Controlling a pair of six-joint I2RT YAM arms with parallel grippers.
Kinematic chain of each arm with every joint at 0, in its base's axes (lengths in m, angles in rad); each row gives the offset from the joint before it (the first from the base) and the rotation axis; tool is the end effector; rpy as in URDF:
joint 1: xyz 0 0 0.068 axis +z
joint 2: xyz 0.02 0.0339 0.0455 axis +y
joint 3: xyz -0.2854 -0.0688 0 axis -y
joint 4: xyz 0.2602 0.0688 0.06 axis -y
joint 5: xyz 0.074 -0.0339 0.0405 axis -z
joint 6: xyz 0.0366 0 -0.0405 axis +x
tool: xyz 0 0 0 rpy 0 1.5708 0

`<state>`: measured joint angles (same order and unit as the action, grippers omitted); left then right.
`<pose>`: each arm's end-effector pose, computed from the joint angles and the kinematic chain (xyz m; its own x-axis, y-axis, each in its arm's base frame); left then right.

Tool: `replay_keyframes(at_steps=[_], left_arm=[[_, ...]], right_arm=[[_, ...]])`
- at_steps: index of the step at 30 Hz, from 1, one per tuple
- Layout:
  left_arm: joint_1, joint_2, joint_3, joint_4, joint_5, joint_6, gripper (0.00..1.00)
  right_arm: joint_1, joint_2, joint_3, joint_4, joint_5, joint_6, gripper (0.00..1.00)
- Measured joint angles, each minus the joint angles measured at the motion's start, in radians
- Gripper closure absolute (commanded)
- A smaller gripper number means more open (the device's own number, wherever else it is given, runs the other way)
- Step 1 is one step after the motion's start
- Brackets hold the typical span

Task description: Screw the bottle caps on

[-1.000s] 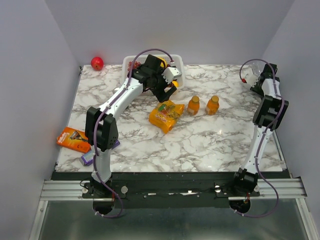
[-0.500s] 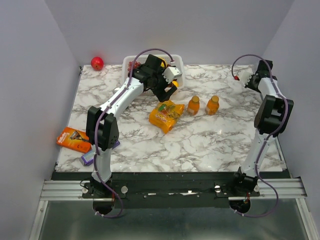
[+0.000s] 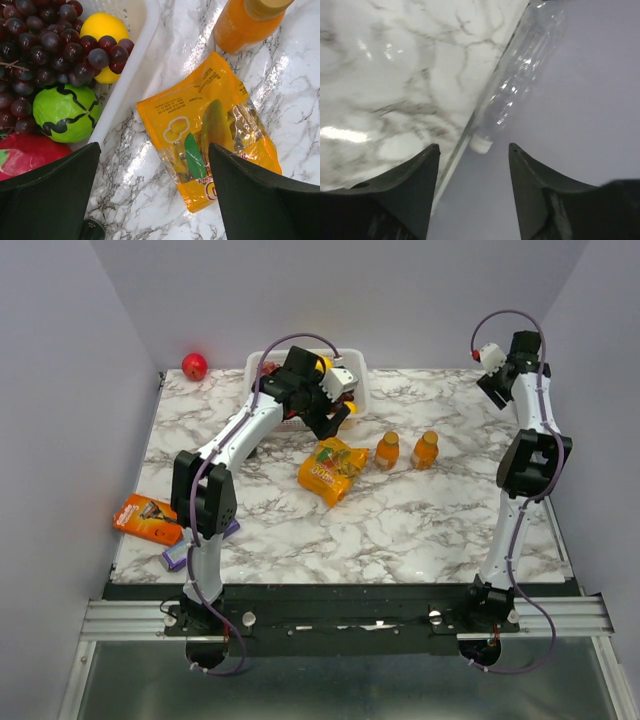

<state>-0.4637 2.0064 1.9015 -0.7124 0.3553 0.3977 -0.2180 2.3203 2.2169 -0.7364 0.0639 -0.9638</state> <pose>0.4232 -0.2259 0.3257 -0.3565 0.5843 -0.7291 0.8355 0.5486 0.0311 0.5396 -0.1219 0.2730 -0.6261 -0.7009 -0.3418 -0.4502 0.6828 -0.5755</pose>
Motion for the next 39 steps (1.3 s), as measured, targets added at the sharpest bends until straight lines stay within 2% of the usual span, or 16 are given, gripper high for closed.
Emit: replay_keyframes(at_steps=[2,4,9,11,14,20,33,39], left_arm=[[0.007,0.003,0.0,0.0,0.003,-0.002,0.01],[0.013,0.003,0.0,0.0,0.008,-0.002,0.01],[0.024,-0.002,-0.031,0.029,0.016,-0.004,0.01],[0.026,-0.004,-0.053,0.034,0.016,-0.007,0.01],[0.026,-0.008,-0.079,0.034,0.023,-0.012,0.01],[0.026,-0.056,-0.137,0.039,0.024,-0.016,0.01],[0.009,-0.113,-0.185,0.042,0.022,-0.02,0.01],[-0.019,-0.113,-0.175,0.022,0.022,-0.016,0.01]], right_arm=[[-0.008,0.092,0.098,-0.022,0.032,0.054,0.2],[-0.012,0.121,0.106,-0.047,0.034,0.124,0.2],[-0.003,0.034,-0.054,-0.031,-0.036,0.372,0.28],[0.009,0.012,-0.068,-0.022,-0.064,0.452,0.28],[0.021,-0.005,-0.101,0.012,-0.095,0.515,0.23],[0.011,0.006,-0.209,0.06,-0.083,0.526,0.19],[-0.138,0.074,-0.189,0.163,-0.007,0.445,0.18],[-0.143,0.076,-0.189,0.187,0.004,0.441,0.22]])
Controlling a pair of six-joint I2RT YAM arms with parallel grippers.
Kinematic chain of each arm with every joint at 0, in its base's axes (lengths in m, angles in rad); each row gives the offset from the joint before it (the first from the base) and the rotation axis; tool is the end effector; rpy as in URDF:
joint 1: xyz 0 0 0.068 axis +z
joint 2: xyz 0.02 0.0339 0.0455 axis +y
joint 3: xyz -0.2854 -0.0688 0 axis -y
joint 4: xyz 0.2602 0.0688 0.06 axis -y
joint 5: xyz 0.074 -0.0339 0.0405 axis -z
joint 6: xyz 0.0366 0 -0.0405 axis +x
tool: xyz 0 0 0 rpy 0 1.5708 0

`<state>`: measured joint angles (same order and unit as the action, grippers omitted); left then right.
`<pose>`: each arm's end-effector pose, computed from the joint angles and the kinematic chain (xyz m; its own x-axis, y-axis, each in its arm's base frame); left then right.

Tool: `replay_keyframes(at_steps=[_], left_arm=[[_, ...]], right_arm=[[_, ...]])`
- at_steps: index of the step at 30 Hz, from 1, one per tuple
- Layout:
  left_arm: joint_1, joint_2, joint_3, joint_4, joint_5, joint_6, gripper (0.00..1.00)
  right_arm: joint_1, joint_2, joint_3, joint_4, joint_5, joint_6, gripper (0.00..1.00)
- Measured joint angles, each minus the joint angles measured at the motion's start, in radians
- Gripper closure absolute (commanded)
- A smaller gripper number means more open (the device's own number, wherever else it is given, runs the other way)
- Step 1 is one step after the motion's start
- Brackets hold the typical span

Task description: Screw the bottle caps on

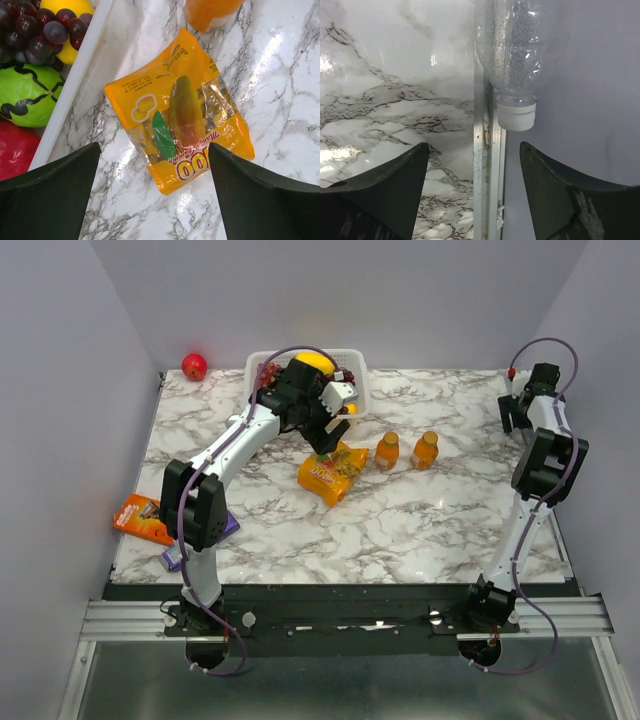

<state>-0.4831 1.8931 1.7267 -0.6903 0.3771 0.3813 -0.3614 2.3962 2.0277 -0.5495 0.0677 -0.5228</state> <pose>0.3902 -0.2199 0.3186 -0.3810 0.5905 -0.7114 0.8481 0.5296 -0.0146 0.5241 -0.2007 0.1815 -0.8392 -0.2154 -0.4994 -0.0321 0.9363 -0.3498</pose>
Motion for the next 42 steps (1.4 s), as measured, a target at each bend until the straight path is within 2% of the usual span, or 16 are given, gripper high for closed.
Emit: replay_keyframes(at_steps=[6,19,27,32,36,39,41,42], left_arm=[[-0.016,0.001,0.03,-0.011,-0.004,0.007,0.01],[-0.023,0.008,0.051,-0.03,-0.026,0.014,0.01],[-0.025,0.038,0.085,-0.033,-0.026,0.014,0.01],[-0.025,0.061,0.107,-0.03,-0.026,0.014,0.01],[-0.025,0.073,0.122,-0.03,-0.026,0.013,0.01],[-0.025,0.077,0.132,-0.029,-0.026,0.013,0.01],[-0.025,0.079,0.137,-0.027,-0.026,0.013,0.01],[-0.025,0.08,0.139,-0.026,-0.026,0.013,0.01]], right_arm=[[0.009,0.041,0.052,0.029,0.02,-0.009,0.3],[0.009,0.129,0.166,0.072,0.123,-0.134,0.37],[0.008,0.16,0.217,0.026,0.14,-0.212,0.43],[0.008,0.178,0.26,-0.027,0.142,-0.266,0.51],[0.008,0.196,0.29,-0.064,0.142,-0.294,0.43],[0.008,0.22,0.339,-0.104,0.146,-0.309,0.51],[0.006,0.228,0.356,-0.121,0.146,-0.317,0.62],[0.006,0.228,0.357,-0.13,0.145,-0.322,0.73]])
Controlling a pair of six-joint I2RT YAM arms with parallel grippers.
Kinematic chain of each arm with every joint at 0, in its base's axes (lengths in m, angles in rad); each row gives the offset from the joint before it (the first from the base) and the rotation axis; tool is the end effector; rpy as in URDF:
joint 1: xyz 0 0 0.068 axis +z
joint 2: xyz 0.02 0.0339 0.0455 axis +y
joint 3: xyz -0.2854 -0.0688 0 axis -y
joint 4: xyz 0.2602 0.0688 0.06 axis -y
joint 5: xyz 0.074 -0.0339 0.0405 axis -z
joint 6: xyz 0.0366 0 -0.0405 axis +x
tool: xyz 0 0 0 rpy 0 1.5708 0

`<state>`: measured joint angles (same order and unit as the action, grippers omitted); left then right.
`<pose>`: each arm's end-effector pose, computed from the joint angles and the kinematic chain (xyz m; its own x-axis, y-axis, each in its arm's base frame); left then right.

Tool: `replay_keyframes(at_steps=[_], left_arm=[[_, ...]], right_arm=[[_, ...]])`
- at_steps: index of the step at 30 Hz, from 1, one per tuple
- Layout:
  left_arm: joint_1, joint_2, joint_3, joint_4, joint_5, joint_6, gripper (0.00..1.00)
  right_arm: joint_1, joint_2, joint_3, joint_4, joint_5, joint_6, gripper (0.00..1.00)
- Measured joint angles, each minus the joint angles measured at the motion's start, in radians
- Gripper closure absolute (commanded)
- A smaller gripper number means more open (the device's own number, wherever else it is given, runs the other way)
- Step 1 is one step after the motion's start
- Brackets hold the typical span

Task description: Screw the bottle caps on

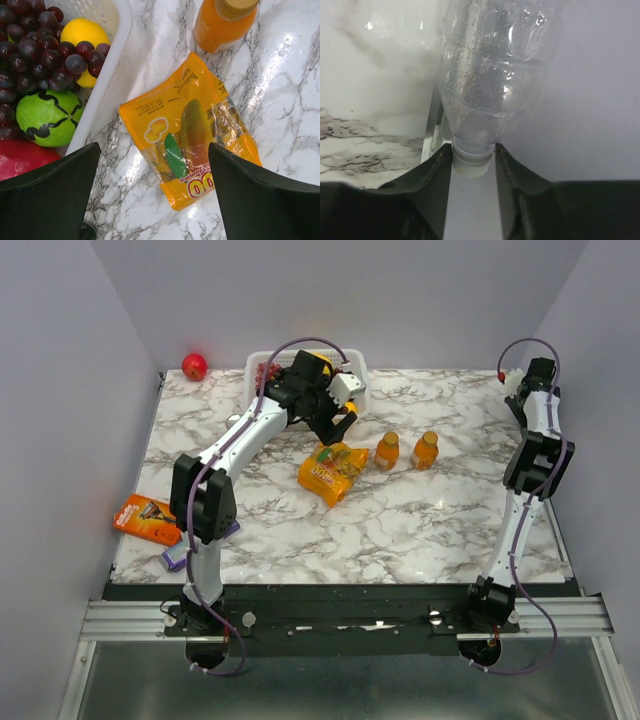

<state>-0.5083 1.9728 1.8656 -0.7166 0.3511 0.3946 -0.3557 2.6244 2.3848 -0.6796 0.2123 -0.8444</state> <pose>0.4048 -0.2399 0.3285 -0.3375 0.6013 -0.7242 0.8567 0.5150 0.0282 0.5613 -0.2168 0.1639 -0.8391 -0.4679 -0.2775 -0.2515 0.7861 -0.5646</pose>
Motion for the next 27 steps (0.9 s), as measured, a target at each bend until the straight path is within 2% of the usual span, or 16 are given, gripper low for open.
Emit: replay_keyframes(at_steps=[1,2,4,8,15,18,19,22,27], left_arm=[[0.0,0.001,0.003,0.001,0.0,0.0,0.01],[0.0,0.002,0.005,0.003,0.0,0.0,0.01],[0.0,0.002,0.006,0.004,0.0,0.0,0.01],[0.0,0.002,0.006,0.004,-0.002,0.001,0.01],[0.0,0.002,0.006,0.005,-0.003,0.002,0.01],[0.0,0.002,0.006,0.004,-0.003,0.002,0.01],[0.0,0.002,0.006,0.004,-0.003,0.002,0.01],[0.0,0.002,0.006,0.002,-0.002,0.001,0.01],[0.0,0.002,0.006,-0.009,-0.003,0.003,0.01]], right_arm=[[-0.002,0.0,0.003,-0.007,-0.002,-0.003,0.94],[-0.005,0.0,0.007,-0.01,-0.005,-0.005,0.97],[-0.013,0.001,0.022,-0.022,-0.013,-0.009,1.0],[-0.026,-0.002,0.016,-0.006,-0.03,-0.014,1.0],[-0.031,-0.082,-0.231,0.058,-0.026,0.002,1.0],[-0.029,-0.145,-0.28,0.049,-0.074,0.039,0.91],[-0.023,-0.158,-0.279,0.054,-0.088,0.05,0.74],[0.005,-0.174,-0.229,0.072,-0.104,0.08,0.6],[0.047,-0.128,-0.087,0.119,-0.095,0.084,0.59]])
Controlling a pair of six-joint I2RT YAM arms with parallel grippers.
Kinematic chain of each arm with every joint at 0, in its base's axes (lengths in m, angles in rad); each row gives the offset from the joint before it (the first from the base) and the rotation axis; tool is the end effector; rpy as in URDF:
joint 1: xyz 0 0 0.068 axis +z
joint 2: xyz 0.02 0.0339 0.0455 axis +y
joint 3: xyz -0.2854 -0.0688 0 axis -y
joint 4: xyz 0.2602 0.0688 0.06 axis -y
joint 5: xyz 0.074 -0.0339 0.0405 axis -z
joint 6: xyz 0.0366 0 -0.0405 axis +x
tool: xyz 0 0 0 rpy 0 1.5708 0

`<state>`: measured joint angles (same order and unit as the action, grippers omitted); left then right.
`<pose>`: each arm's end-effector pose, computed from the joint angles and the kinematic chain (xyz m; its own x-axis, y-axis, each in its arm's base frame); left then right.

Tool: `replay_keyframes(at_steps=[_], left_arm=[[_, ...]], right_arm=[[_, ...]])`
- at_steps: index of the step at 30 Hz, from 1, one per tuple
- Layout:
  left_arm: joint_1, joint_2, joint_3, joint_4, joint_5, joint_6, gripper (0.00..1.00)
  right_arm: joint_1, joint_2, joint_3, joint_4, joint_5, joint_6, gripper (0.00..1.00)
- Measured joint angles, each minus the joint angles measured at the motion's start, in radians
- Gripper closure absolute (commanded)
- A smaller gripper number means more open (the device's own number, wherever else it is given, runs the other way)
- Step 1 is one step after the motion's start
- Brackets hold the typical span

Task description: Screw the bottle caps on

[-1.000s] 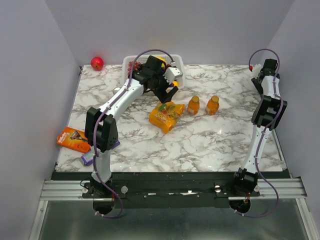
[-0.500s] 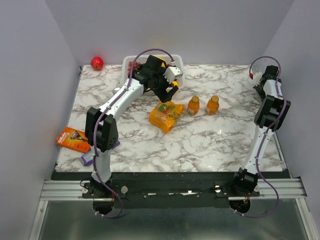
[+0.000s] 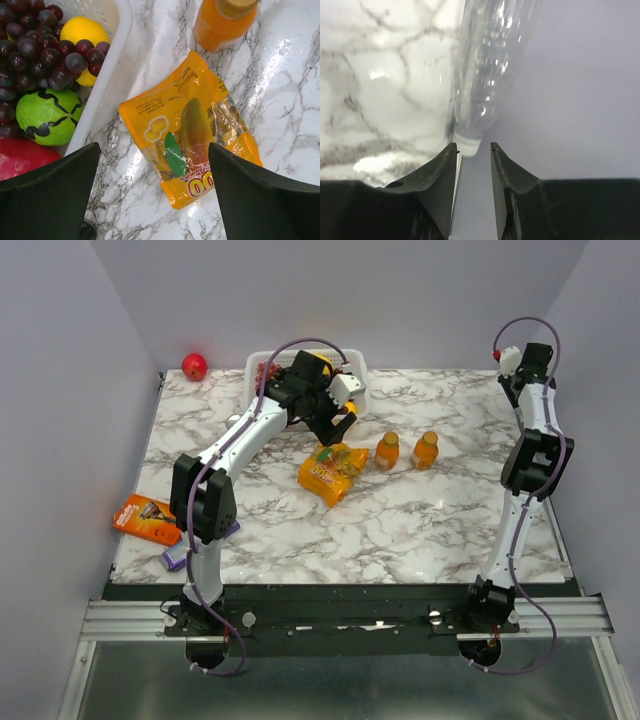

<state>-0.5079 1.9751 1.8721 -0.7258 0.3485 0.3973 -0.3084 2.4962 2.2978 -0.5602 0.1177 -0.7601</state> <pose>0.4050 -0.2398 0.3289 -0.3390 0.6049 -0.7205 0.8566 0.5151 0.0294 0.5656 -0.1847 0.2168 -0.7387 -0.4828 -0.4704 -0.1743 0.8109 -0.5586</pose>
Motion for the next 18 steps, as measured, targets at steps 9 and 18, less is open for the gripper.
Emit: replay_keyframes(at_steps=[9,18], left_arm=[[0.0,0.0,0.002,-0.012,-0.001,0.007,0.01],[-0.016,0.002,0.022,-0.017,-0.021,0.007,0.01]], right_arm=[[-0.005,0.105,0.018,0.025,0.053,-0.02,0.47],[-0.023,0.135,0.083,-0.002,0.084,-0.089,0.44]])
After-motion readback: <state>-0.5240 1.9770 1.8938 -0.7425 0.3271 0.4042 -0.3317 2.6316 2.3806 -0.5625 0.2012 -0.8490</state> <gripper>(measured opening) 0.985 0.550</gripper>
